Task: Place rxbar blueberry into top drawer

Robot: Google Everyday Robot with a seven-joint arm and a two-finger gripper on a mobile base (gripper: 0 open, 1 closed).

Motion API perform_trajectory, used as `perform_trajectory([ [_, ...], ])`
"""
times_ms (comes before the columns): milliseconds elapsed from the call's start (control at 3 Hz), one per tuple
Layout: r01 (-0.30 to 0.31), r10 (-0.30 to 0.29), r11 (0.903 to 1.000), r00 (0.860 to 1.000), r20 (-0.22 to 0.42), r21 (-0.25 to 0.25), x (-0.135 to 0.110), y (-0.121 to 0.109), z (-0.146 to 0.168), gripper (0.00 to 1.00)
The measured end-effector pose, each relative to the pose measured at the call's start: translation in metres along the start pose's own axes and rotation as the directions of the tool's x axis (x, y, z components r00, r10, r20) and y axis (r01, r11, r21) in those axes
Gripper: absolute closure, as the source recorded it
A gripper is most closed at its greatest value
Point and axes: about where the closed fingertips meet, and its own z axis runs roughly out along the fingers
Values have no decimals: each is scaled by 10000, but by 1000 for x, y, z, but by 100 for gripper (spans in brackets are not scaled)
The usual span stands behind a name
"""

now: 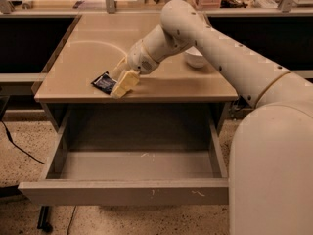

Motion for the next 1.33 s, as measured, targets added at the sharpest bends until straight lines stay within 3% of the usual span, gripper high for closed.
perform_trajectory([
  [333,-69,68,10000,9999,109,27,1,7,-6,100],
  [667,-634,598,9939,9973,422,899,-10,34,-49,100],
  [1000,-1546,1552,9637,9878,144,2176,-8,89,-112,100],
  [1333,-2455,2585,9308,9659,-129,2710,5,139,-149,100],
])
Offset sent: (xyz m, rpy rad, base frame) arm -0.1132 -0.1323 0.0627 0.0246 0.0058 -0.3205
